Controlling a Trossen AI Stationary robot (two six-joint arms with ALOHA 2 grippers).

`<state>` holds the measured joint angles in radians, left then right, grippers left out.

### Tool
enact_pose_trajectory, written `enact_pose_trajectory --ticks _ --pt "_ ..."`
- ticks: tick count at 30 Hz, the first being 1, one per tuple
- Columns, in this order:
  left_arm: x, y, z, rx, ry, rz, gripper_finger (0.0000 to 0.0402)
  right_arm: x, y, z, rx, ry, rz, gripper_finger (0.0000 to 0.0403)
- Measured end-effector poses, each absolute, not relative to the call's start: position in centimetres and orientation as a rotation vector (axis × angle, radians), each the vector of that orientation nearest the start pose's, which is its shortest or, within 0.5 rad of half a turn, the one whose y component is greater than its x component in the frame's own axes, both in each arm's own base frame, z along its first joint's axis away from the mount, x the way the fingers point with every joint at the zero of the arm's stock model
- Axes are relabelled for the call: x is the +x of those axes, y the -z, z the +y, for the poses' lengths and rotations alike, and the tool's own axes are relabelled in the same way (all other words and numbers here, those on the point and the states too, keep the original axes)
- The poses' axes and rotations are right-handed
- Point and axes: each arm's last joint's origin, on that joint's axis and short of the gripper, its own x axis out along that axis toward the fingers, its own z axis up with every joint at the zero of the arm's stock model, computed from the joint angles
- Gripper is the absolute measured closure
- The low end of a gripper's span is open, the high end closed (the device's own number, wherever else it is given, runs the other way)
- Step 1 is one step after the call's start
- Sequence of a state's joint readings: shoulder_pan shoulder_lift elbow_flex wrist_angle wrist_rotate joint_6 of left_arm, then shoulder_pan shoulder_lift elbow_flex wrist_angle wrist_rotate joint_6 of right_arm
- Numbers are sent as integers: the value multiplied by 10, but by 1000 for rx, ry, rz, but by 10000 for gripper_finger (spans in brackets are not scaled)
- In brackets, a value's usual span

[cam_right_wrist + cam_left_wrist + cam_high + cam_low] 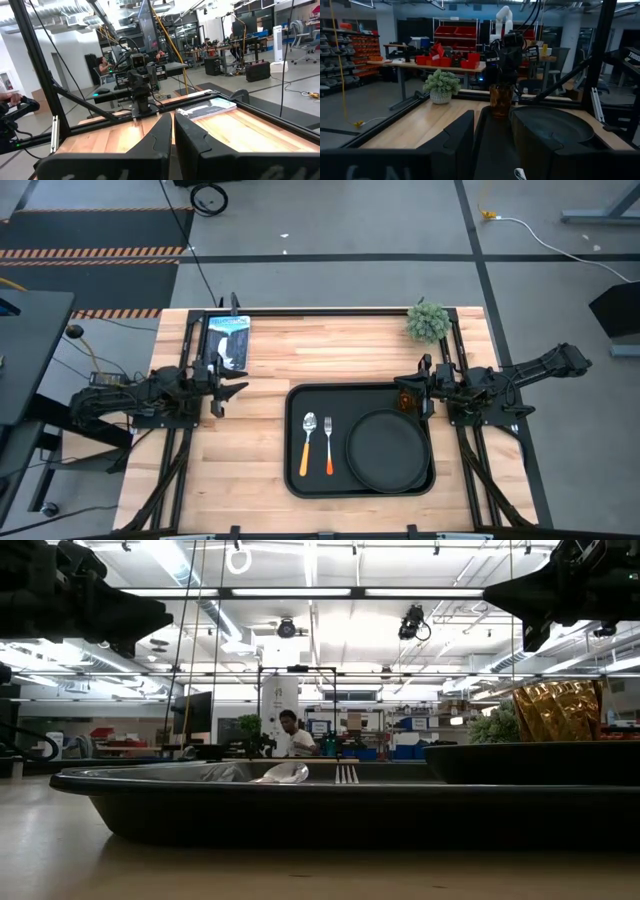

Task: Pick and place plate/cup/fork/spoon on tray
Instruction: Return to Home Position

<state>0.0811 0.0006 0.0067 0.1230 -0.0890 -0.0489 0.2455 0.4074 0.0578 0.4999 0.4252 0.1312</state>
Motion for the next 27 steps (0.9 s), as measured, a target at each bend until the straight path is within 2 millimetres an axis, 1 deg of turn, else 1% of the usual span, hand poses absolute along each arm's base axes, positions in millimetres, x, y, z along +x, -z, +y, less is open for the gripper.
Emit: enact_pose_trajectory --ticks 12,15,22,27 --pt "96 -178 10 -49 -167 -135 260 121 -193 18 175 171 -141 376" --pt "96 -178 10 -49 -167 -135 260 120 -188 18 156 174 -85 376" --pt "96 -178 10 -49 -167 -135 260 115 -168 16 83 188 124 376" --pt "96 -178 10 -49 -167 -135 260 108 -160 15 56 192 200 376"
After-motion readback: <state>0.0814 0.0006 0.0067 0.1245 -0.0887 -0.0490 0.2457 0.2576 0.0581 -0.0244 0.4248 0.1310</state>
